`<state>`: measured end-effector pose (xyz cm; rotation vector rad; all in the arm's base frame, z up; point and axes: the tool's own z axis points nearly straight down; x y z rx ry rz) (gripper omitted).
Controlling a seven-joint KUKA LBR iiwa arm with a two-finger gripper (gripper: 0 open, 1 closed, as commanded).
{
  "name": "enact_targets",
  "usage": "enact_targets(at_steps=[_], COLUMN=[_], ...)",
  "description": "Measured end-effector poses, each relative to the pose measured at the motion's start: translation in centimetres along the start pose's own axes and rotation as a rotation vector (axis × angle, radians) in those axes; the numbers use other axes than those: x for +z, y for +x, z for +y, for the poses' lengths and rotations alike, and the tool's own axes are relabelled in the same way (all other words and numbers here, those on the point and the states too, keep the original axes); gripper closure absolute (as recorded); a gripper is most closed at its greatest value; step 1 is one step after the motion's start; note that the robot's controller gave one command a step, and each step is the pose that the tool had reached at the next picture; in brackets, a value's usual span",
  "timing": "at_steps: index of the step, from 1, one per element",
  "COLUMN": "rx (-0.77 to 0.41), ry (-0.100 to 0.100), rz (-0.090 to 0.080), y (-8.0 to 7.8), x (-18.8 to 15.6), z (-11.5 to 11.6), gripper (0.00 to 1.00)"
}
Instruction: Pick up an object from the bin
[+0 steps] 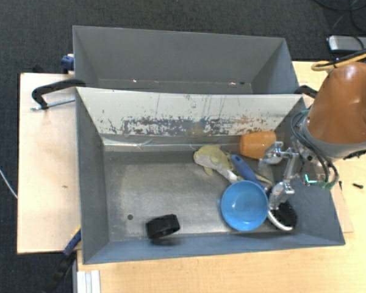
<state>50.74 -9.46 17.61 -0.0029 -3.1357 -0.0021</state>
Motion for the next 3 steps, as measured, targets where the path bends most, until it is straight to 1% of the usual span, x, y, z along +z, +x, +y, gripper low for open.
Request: enact_targets(at_steps=[1,2,3], rx=[-0.034,-0.038,-0.519], ry=[0.006,0.003,0.004], rz=[-0.025,-0.023,-0.016], y=[-0.5,-0.5,-5.5], x=[10.1,10.0,-3.1], z=[0.4,0.7,3.8], gripper=[0.0,1.0,1.0])
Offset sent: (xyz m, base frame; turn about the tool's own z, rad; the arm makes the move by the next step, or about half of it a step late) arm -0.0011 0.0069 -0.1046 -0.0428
